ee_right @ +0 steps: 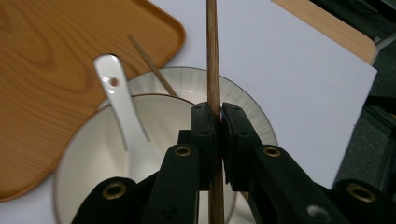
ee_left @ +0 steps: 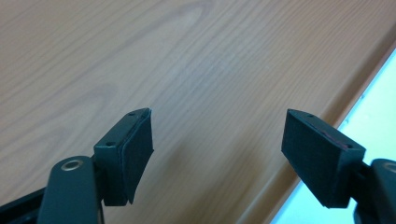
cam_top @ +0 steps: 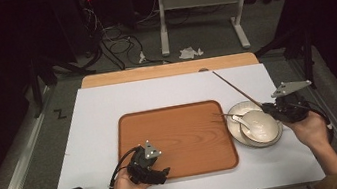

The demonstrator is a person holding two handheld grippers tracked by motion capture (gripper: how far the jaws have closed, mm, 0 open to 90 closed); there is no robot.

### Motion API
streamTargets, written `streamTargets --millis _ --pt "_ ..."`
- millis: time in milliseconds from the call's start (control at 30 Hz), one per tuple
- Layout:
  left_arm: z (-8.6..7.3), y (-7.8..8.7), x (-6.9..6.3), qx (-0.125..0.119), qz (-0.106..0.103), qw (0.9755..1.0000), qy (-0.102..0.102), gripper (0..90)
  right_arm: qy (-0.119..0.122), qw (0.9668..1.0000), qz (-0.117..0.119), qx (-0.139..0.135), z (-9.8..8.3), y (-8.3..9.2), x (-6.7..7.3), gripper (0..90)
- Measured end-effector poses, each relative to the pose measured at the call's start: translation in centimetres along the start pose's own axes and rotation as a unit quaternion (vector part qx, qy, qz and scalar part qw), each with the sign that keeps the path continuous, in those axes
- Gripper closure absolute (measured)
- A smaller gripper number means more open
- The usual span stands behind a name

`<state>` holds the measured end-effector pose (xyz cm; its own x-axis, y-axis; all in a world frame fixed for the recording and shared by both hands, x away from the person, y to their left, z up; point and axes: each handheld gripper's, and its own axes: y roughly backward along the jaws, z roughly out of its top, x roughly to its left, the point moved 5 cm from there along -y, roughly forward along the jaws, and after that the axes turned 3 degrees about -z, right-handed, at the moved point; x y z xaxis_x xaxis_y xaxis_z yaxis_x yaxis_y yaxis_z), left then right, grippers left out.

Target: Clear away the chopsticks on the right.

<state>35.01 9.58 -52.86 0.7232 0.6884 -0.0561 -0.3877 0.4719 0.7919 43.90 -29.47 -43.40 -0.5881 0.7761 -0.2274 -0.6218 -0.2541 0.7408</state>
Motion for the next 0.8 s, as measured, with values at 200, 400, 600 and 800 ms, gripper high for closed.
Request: streamTargets --millis 200,400,600,800 --pt "0.6 -0.5 0.0 0.002 -0.004 0.9999 -0.01 24.9 0.001 0.9998 0.017 -0.009 0.2 1.0 2.6 84.9" --pt "0.7 -0.5 0.1 -0.001 -0.006 0.9999 -0.008 24.9 -0.004 0.9989 0.044 -0.016 0.1 1.3 5.2 84.9" --pt "0.7 -0.6 0.1 0.004 -0.005 0.9999 -0.008 24.9 0.004 0.9976 0.065 -0.021 -0.1 0.9 7.6 84.8" --pt "0.7 -0.5 0.1 0.002 -0.006 1.0 -0.006 24.9 0.01 0.9967 0.08 -0.009 -0.5 -0.4 9.9 84.8"
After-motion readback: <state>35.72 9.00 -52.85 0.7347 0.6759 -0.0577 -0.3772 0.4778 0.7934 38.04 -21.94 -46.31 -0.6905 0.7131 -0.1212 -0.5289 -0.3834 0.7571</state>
